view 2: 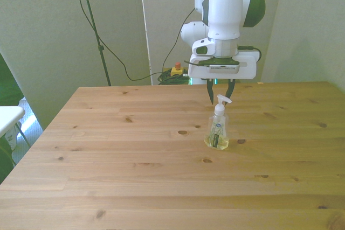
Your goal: Knock down the sanitizer
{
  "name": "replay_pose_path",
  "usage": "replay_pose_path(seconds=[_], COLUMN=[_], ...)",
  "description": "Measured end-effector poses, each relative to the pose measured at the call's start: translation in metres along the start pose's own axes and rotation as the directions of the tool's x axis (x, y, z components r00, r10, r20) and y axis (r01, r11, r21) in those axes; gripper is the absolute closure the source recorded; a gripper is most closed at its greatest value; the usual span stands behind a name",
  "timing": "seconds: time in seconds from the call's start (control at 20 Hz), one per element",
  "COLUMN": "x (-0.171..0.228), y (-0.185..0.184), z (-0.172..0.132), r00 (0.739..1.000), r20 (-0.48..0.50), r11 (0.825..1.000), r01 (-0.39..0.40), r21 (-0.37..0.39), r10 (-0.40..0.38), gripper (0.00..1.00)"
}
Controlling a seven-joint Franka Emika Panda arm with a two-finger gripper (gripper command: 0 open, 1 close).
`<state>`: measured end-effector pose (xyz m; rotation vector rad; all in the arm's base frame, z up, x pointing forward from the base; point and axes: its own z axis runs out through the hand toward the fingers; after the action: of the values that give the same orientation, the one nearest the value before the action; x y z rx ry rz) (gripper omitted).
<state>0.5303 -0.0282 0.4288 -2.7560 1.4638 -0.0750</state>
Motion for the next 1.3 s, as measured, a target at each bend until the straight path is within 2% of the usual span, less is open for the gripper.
replay_pose_path(seconds=[0.7, 1.3], x=[0.032, 0.097], y=[-0.046, -0.081], z=[0.016, 0.014], r00=[1.0, 0.998], r20=[0.014, 0.004], r11=[0.999, 0.995], r01=[-0.014, -0.064], r21=[-0.047, -0.074], r10=[0.015, 0.065], gripper=[1.0, 1.0])
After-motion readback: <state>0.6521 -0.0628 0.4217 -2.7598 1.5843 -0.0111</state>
